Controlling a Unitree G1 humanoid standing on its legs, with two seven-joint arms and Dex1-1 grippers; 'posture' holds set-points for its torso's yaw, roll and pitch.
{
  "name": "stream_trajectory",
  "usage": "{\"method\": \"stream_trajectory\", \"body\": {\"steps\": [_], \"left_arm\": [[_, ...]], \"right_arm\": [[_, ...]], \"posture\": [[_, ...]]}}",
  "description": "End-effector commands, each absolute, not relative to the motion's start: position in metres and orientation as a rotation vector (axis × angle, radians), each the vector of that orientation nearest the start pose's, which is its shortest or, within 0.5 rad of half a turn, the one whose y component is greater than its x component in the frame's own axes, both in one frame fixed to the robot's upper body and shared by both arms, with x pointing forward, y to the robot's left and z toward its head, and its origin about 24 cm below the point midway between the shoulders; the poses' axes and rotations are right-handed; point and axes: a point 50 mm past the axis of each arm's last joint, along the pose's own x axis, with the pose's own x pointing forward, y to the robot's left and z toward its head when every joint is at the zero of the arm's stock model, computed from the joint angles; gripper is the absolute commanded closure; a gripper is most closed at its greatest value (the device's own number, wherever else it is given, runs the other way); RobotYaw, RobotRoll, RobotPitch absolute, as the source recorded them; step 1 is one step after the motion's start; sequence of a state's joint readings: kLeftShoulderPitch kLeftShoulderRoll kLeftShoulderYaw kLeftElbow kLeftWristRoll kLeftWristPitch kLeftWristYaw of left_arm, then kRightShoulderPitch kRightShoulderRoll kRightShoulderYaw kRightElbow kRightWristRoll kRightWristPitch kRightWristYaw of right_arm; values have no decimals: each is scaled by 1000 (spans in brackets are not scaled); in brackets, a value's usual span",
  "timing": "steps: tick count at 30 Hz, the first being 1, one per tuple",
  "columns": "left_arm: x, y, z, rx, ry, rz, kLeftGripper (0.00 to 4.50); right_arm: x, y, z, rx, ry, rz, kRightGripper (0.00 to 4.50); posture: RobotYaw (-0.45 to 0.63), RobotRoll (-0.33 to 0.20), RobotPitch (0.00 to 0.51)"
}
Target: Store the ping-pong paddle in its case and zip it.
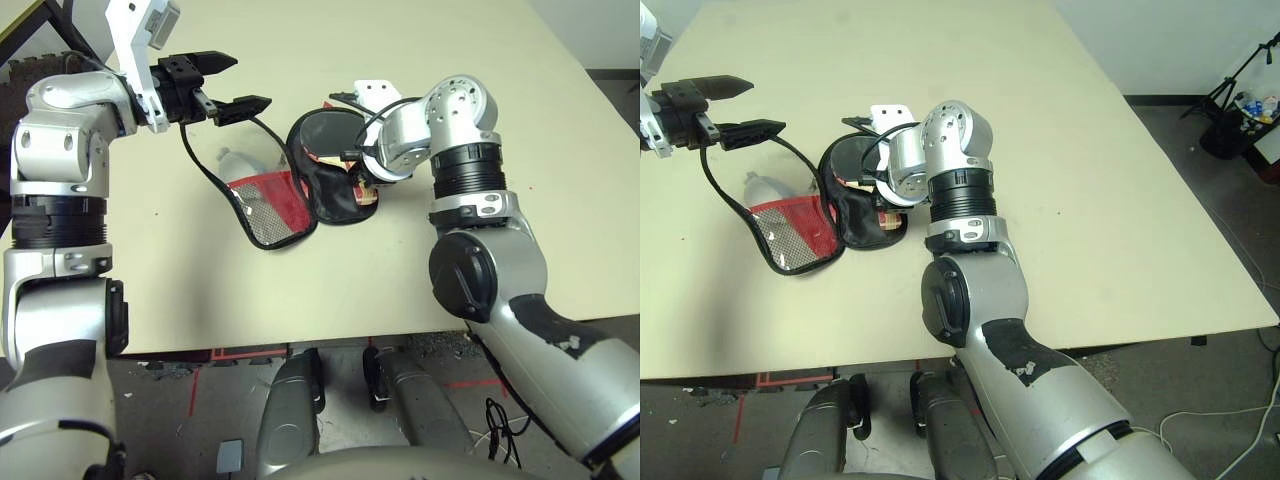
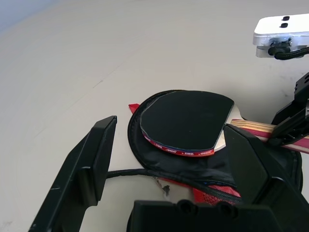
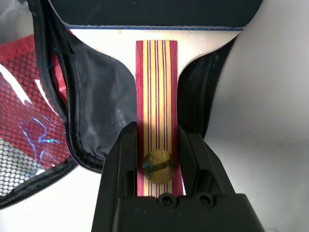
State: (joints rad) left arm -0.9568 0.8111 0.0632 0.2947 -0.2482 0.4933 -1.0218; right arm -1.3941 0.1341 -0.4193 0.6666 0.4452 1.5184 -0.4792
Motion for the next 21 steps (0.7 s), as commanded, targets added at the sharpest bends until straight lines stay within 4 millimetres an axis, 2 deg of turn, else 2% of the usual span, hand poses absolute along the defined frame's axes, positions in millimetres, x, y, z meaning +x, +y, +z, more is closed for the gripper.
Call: {"method": "stream_trajectory", "body": {"steps": [1,21], "left_arm": [[333,243,290,447,-41,-730,0],[330,246,286,439,-18,-721,0]], "right_arm": [[346,16,226,52,881,416,3284],[347,29,218,59,871,472,3284]], "posture": [[-56,0,205],[-40,0,218]]}}
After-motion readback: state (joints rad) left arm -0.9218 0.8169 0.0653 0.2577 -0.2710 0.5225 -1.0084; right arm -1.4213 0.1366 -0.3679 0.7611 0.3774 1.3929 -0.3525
